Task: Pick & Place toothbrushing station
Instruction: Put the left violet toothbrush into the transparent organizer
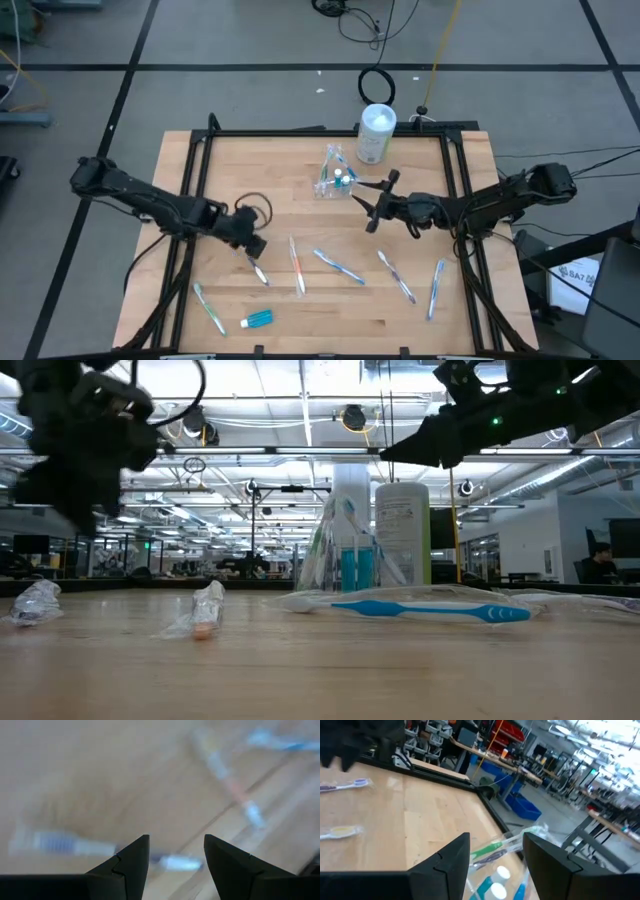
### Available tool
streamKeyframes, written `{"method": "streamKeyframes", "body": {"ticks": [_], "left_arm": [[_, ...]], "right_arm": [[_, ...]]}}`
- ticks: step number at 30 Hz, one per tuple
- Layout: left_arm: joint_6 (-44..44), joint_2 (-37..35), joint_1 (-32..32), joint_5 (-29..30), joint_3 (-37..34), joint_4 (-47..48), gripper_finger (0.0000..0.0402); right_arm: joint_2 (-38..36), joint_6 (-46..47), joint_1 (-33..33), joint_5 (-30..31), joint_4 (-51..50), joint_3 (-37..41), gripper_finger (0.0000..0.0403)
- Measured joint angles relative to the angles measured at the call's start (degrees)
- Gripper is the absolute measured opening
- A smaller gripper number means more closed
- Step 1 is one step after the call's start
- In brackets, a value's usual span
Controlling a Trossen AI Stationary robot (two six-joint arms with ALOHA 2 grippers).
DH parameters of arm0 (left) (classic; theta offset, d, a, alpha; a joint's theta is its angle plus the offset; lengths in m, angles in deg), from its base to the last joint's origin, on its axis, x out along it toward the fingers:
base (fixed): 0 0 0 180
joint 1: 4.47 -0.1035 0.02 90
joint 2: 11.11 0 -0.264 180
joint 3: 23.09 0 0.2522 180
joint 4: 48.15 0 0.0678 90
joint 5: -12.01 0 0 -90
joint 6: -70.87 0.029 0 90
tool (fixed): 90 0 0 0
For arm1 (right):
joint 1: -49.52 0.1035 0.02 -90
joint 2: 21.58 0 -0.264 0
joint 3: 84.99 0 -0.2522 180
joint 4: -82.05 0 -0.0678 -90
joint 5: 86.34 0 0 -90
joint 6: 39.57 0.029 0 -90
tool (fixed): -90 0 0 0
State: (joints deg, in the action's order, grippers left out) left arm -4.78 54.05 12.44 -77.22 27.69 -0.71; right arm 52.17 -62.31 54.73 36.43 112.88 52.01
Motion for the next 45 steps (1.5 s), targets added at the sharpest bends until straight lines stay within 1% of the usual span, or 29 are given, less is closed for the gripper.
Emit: {"method": "streamKeyframes", "body": {"ticks": [3, 5, 8, 12, 14, 17, 19, 23, 27, 29, 32, 35, 39, 45], "left_arm": [[-10.8, 2.2, 3.8, -0.4, 0.0, 3.0, 0.0195], [-17.7, 3.4, 6.6, 1.1, 0.0, 3.9, 0.0195], [-26.2, 5.4, 10.2, 4.6, 0.0, 4.9, 0.0195], [-35.9, 8.2, 13.0, 11.0, 0.0, 6.6, 0.0195], [-39.8, 10.0, 13.4, 11.8, 0.0, 7.3, 0.0195], [-44.6, 13.0, 13.4, 10.3, 0.0, 8.1, 0.0195], [-46.1, 15.1, 13.4, 9.0, 0.0, 8.3, 0.0195], [-47.6, 17.7, 13.4, 9.3, 0.4, 7.6, 0.0195], [-47.7, 18.0, 13.4, 9.4, 0.3, 8.2, 0.0194], [-47.5, 18.1, 13.3, 9.3, 0.3, 8.9, 0.0186], [-47.5, 18.1, 13.3, 9.1, 0.3, 10.6, 0.0158], [-47.5, 18.1, 13.3, 8.9, 0.2, 11.2, 0.0119], [-47.0, 18.2, 13.4, 10.1, 0.2, 11.5, 0.0071], [-45.4, 18.2, 13.3, 11.4, 0.1, 11.7, 0.0020]], "right_arm": [[0.0, -2.2, 0.0, 0.0, 2.5, 0.0, 0.0175], [0.0, -2.5, 0.0, 0.0, 4.1, 0.0, 0.0174], [0.0, -2.6, -0.3, 0.0, 6.3, 0.0, 0.0175], [0.0, -2.5, -1.4, 0.0, 8.8, 0.0, 0.0175], [0.0, -2.5, -2.2, 0.0, 9.6, 0.0, 0.0173], [0.0, -2.1, -3.3, 0.0, 11.6, 0.0, 0.0172], [0.0, -2.0, -3.9, 0.0, 12.9, 0.0, 0.0173], [0.0, -2.0, -4.9, 0.0, 14.9, 0.0, 0.0173], [0.0, -2.0, -5.6, 0.0, 15.2, 0.0, 0.0171], [0.0, -2.0, -5.7, 0.0, 15.2, 0.0, 0.0171], [0.0, -1.8, -5.7, 0.0, 15.2, 0.0, 0.0171], [0.0, -1.8, -5.7, 0.0, 15.2, 0.0, 0.0169], [0.0, -1.8, -5.7, 0.0, 15.2, 0.0, 0.0169], [0.0, -1.8, -5.7, 0.0, 15.2, 0.0, 0.0169]]}}
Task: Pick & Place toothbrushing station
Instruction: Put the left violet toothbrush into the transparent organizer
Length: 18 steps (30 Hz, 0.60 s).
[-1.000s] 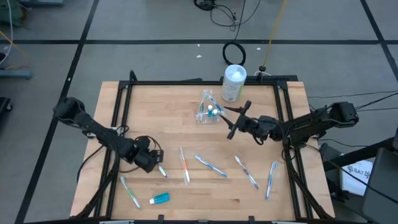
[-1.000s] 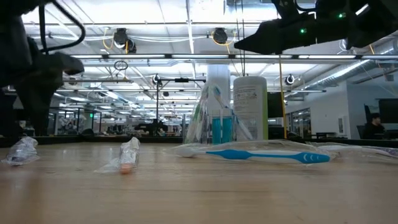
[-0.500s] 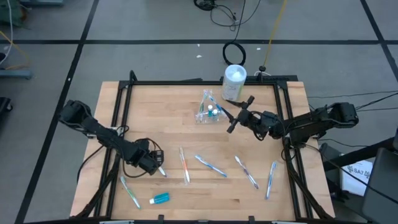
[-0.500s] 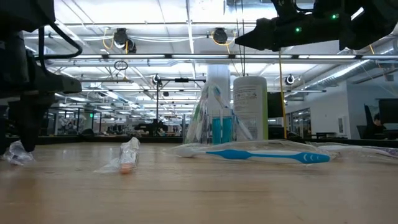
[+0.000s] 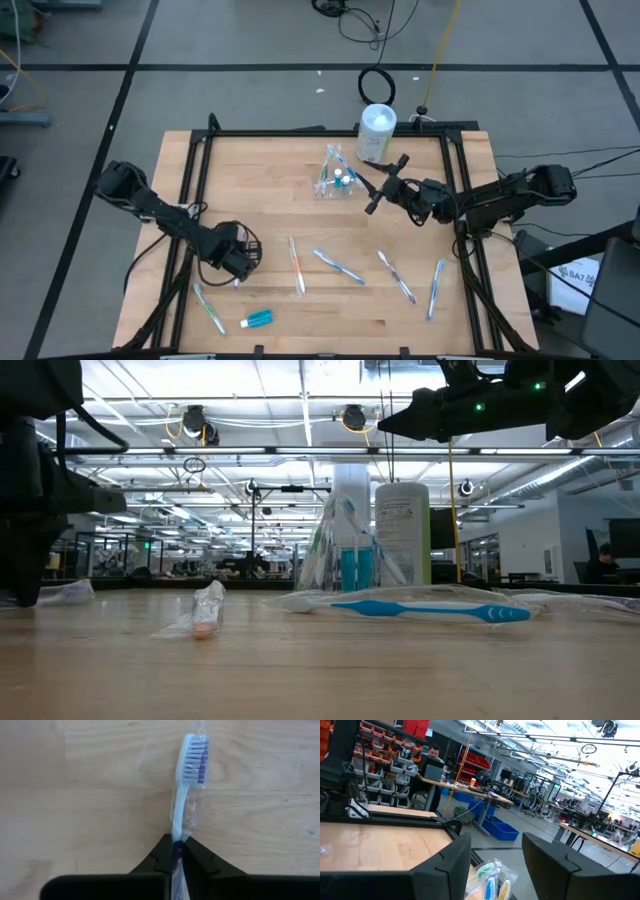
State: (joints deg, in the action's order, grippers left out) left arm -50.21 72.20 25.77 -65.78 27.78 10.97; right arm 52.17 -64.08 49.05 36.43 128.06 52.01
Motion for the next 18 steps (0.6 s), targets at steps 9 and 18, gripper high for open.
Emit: {"method": "streamKeyframes", "body": {"ticks": [9, 18], "left_arm": [[2.3, 0.2, -0.1, 6.5, -0.2, 0.1, 0.0029], [8.2, -1.4, -1.7, 13.2, -0.2, -1.8, 0.0003]], "right_arm": [[0.0, 3.3, 0.1, 0.0, 0.0, 0.0, 0.0167], [0.0, 3.9, 0.1, 0.0, -0.6, 0.0, 0.0167]]}}
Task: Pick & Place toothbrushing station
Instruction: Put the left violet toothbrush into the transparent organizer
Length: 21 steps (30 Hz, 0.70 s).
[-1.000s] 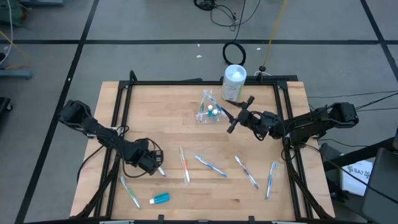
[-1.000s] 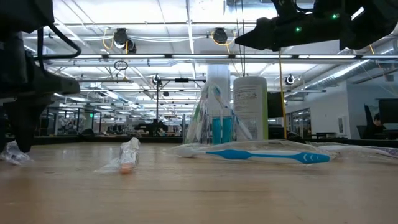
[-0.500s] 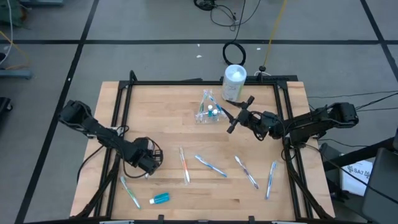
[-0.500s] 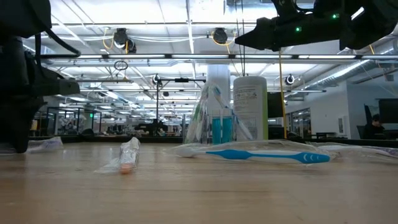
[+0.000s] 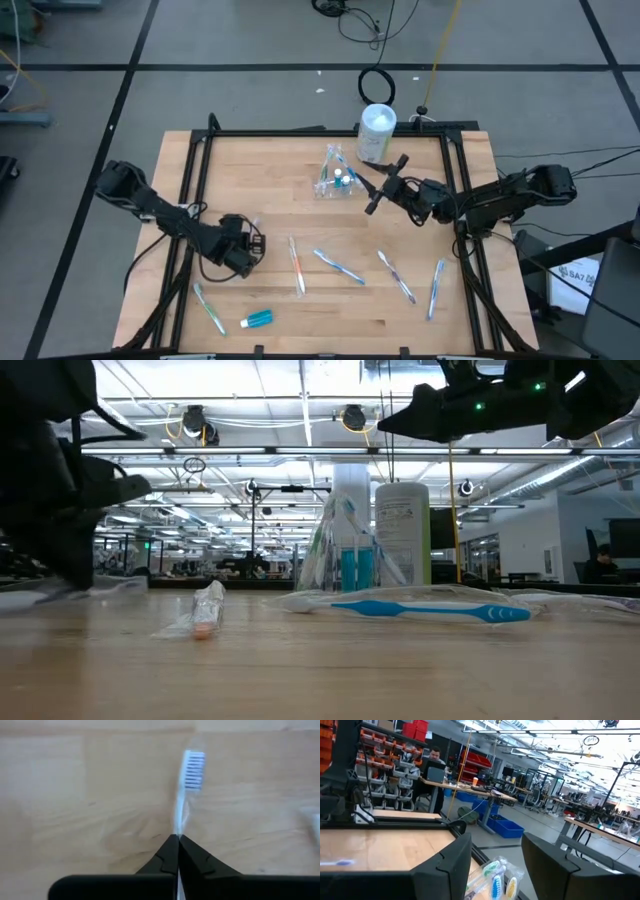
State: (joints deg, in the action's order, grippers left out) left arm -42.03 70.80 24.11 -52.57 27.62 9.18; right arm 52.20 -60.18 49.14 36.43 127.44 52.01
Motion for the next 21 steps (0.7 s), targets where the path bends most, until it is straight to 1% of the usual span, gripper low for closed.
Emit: {"method": "streamKeyframes", "body": {"ticks": [6, 10, 13, 17, 21], "left_arm": [[8.9, -2.8, -1.5, 9.6, 0.0, -6.1, 0.0007], [18.4, -5.2, -3.5, 13.6, 0.1, -11.3, 0.0002], [26.4, -6.7, -5.0, 16.3, 0.1, -16.5, 0.0007], [39.6, -8.1, -7.4, 16.6, 0.1, -25.4, 0.0003], [53.1, -9.0, -10.2, 14.2, 0.1, -36.4, 0.0010]], "right_arm": [[0.0, 0.4, 0.0, 0.0, -2.0, 0.0, 0.0167], [0.0, 0.4, 0.0, 0.0, -2.5, 0.0, 0.0167], [0.0, 0.4, 0.0, 0.0, -2.6, 0.0, 0.0166], [0.0, 3.0, 0.0, 0.0, -4.3, 0.0, 0.0166], [0.0, 5.8, 0.0, 0.0, -6.0, 0.0, 0.0167]]}}
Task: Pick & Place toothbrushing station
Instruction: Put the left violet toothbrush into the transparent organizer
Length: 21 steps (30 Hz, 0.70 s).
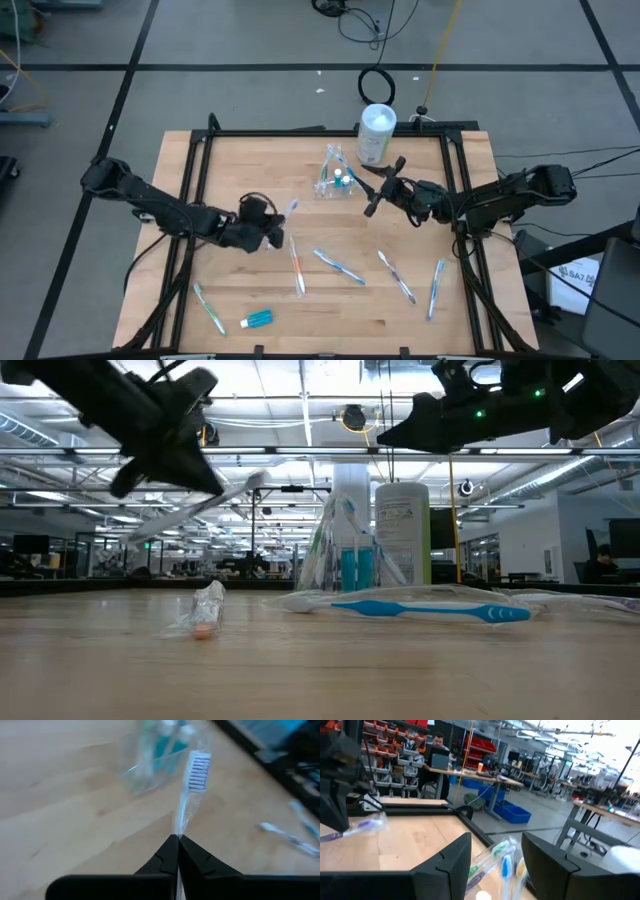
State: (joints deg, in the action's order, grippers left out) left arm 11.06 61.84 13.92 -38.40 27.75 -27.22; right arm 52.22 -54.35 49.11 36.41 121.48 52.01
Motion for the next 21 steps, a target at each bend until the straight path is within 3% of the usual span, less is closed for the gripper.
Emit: {"method": "streamKeyframes", "body": {"ticks": [6, 13, 21], "left_arm": [[16.1, 0.0, -6.3, -7.4, 0.0, -14.0, 0.0003], [34.8, 0.0, -12.1, -8.1, 0.0, -28.7, 0.0004], [42.6, 1.2, -18.3, -8.1, 0.1, -40.5, 0.0003]], "right_arm": [[0.0, 3.6, 0.0, 0.0, -2.0, 0.0, 0.0167], [0.0, 5.8, 0.0, 0.0, -6.3, 0.0, 0.0167], [0.0, 5.7, 0.0, 0.0, -7.3, 0.0, 0.0165]]}}
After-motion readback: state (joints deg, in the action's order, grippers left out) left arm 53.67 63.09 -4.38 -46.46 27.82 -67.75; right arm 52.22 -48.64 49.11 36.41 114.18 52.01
